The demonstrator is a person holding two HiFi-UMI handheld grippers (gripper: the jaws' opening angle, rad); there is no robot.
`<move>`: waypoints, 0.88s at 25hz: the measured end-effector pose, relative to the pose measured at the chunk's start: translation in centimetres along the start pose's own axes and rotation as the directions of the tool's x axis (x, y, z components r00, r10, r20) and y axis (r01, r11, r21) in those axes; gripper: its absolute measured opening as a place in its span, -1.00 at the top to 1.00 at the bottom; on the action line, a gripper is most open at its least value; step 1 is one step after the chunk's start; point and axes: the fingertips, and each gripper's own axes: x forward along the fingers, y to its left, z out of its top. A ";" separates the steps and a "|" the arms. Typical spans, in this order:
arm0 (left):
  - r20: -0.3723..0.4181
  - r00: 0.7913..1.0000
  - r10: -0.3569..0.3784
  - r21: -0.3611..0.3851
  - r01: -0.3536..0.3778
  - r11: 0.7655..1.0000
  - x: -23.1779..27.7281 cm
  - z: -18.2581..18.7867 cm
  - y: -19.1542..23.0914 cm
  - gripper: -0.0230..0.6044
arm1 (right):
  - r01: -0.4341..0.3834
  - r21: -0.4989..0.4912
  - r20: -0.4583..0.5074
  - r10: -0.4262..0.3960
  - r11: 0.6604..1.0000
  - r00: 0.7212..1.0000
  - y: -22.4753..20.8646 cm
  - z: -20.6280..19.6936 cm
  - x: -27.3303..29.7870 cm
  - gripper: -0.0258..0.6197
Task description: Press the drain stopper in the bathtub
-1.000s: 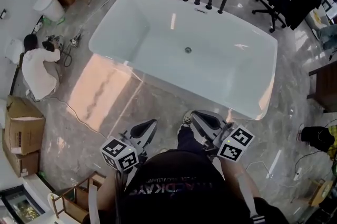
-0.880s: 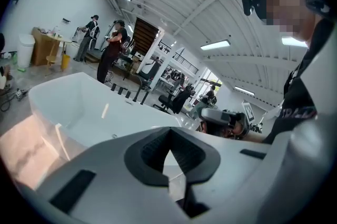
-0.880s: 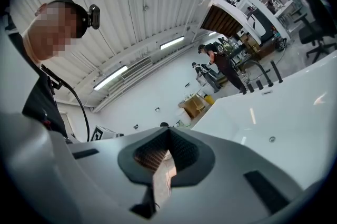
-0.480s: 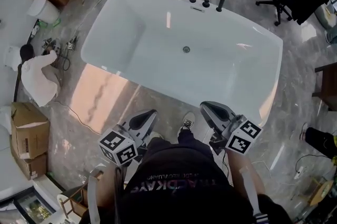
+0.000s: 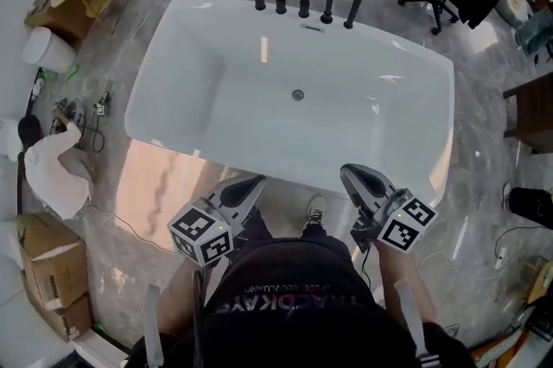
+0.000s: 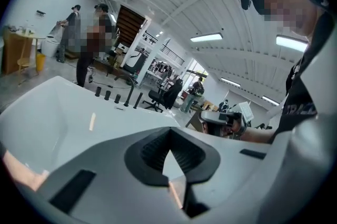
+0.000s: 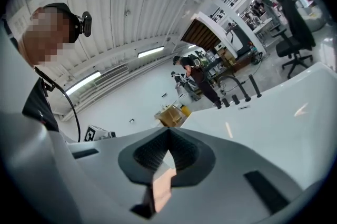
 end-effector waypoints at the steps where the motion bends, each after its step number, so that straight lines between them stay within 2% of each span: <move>1: -0.008 1.000 -0.025 0.009 0.025 1.000 -0.1 0.5 0.8 0.90 | 0.034 0.000 0.014 -0.034 0.999 0.999 -0.2 0.1 0.7 0.87; 5: -0.047 0.993 -0.104 0.047 0.106 0.993 -1.1 2.8 4.8 0.90 | 0.176 0.023 0.073 -0.177 0.984 0.982 -0.5 0.4 3.3 0.87; 10: -0.071 0.988 -0.135 0.083 0.141 0.986 -2.4 5.1 10.8 0.90 | 0.270 0.023 0.101 -0.271 0.963 0.957 -0.1 0.7 7.2 0.87; 17: -0.087 0.987 -0.139 0.033 0.142 0.989 -1.9 5.6 14.3 0.90 | 0.327 0.028 0.073 -0.329 0.944 0.942 -1.7 0.8 9.5 0.87; 22: -0.104 0.990 -0.096 -0.009 0.096 0.995 -0.7 4.5 15.2 0.90 | 0.312 0.003 0.012 -0.312 0.950 0.950 -4.8 0.7 10.3 0.87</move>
